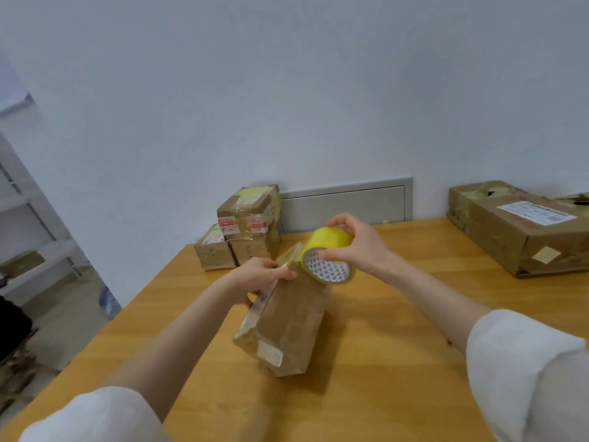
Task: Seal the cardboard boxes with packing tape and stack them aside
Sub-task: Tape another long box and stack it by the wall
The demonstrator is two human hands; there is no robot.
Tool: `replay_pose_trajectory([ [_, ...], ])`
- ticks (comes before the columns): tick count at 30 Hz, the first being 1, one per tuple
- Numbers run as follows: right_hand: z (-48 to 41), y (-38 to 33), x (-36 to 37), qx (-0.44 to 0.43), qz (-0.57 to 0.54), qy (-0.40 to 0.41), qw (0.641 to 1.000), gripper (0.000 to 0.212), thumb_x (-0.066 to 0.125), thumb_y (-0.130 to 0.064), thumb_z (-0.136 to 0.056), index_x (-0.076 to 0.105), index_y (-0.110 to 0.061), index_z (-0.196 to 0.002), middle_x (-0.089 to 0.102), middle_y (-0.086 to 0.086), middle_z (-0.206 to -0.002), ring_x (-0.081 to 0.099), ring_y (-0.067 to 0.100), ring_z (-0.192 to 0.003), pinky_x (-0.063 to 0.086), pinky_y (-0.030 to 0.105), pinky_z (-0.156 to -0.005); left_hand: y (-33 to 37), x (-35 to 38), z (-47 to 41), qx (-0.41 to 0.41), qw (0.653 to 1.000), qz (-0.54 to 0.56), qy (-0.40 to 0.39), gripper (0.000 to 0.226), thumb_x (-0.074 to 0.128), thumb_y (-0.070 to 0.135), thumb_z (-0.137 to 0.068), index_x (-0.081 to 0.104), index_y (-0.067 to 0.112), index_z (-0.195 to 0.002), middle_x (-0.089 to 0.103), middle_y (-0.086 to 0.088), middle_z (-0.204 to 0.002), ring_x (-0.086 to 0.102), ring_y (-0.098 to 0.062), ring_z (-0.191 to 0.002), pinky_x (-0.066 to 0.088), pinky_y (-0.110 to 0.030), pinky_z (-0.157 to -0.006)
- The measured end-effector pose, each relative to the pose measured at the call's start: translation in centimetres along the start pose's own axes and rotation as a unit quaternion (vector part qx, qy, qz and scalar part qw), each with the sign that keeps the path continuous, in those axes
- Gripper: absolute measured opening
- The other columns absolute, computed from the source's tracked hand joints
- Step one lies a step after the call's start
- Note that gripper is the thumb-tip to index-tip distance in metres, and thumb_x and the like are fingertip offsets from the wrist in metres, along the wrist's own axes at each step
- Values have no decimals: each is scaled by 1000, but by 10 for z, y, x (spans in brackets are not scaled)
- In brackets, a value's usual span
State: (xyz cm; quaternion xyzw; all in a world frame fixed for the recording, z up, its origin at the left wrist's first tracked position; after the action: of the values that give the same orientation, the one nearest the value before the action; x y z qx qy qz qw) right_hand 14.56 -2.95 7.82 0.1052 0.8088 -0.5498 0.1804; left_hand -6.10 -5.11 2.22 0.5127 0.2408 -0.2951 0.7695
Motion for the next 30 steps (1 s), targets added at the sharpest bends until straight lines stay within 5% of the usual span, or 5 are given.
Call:
replay_pose_trajectory([
  [6,-5,-23,0,-70,41,-29,996,47,80,-20,-71,60,-36,-110,61,-15,-100,54,3,-86,39,11,-68,-27,16,-5,-4,981,189,-33,29,71,43,-80,61,38,-107,64,-13,-111,67,-34,-97,52,-57,-87],
  [16,-10,-15,-8,-65,212,-165,961,28,78,-30,-72,67,-41,-96,63,-20,-95,55,1,-86,41,14,-68,-32,20,-17,-10,973,227,-41,14,70,38,-84,59,38,-93,63,-10,-112,65,-31,-102,54,-51,-88],
  [22,4,15,-22,-14,127,-171,977,28,74,-42,-78,69,-46,-105,58,-36,-102,48,-27,-83,37,5,-69,-24,23,-15,1,976,214,-49,32,67,37,-87,53,31,-115,64,-6,-104,67,-22,-88,57,-29,-57],
  [27,21,34,-19,15,93,-213,972,22,72,-42,-81,71,-45,-103,60,-41,-70,53,-15,-56,39,5,-51,-17,30,-16,13,979,191,-64,37,64,34,-89,55,29,-124,63,-6,-110,66,-21,-92,56,-28,-59],
  [30,29,49,-16,58,114,-248,960,24,72,-50,-78,70,-51,-102,61,-40,-73,55,-1,-55,40,9,-53,-16,33,-17,14,982,173,-73,36,64,33,-89,57,28,-123,64,-7,-111,67,-21,-94,56,-29,-61],
])
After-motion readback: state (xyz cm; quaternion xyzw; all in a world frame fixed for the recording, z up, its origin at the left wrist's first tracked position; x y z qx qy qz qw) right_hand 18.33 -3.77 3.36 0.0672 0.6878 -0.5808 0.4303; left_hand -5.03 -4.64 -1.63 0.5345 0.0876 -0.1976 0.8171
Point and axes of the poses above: each hand's wrist, its own z-axis away from the middle knuckle, its own x-axis out of the palm, y = z × x, the point moved 10 cm from there along -z, towards the middle knuckle
